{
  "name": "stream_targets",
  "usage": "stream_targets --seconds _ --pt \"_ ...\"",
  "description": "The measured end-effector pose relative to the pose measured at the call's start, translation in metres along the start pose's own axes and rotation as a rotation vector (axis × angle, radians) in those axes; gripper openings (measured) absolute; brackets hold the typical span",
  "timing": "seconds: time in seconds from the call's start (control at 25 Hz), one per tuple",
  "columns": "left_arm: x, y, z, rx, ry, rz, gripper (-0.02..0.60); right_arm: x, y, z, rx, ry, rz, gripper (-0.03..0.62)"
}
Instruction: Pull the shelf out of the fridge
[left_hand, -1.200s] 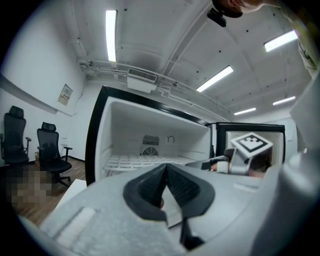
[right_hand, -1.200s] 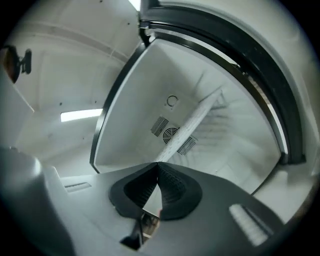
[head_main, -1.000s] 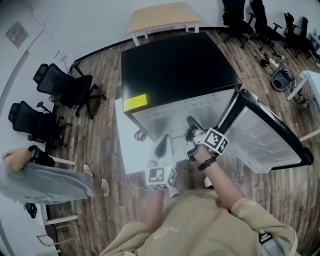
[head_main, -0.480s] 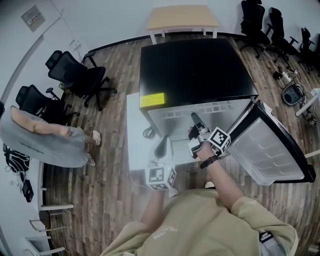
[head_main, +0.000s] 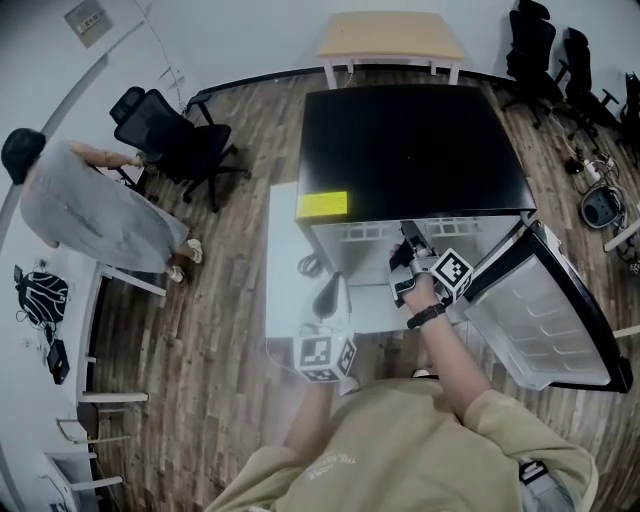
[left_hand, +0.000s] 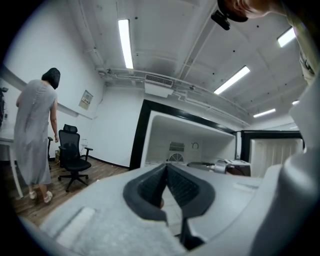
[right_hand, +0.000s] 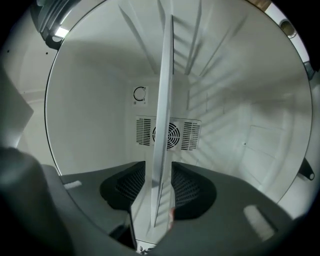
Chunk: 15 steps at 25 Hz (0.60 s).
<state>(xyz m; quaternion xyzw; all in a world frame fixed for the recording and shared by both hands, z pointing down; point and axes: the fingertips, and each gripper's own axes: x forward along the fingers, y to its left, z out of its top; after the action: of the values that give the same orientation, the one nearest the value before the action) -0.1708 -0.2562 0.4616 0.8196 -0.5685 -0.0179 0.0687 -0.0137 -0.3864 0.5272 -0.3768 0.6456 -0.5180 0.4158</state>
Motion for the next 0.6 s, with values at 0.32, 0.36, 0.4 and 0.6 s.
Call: stream_targets --seconds 0.32,0.36,0.4,0.6 --pt "0.003 0.005 -0.005 0.004 0.015 0.019 0.002 0.019 -0.001 0.011 0.04 -0.028 0.025 0.161" --pt "0.004 0.006 -0.004 0.005 0.014 0.02 0.002 0.021 -0.002 0.012 0.051 -0.031 0.023 0.161" --pt "0.006 0.006 -0.003 0.006 0.012 0.021 0.002 0.022 -0.003 0.013 0.056 -0.034 0.022 0.161" --pt "0.008 0.01 0.001 0.008 0.002 0.032 0.002 0.03 -0.006 0.019 0.068 -0.045 0.008 0.158"
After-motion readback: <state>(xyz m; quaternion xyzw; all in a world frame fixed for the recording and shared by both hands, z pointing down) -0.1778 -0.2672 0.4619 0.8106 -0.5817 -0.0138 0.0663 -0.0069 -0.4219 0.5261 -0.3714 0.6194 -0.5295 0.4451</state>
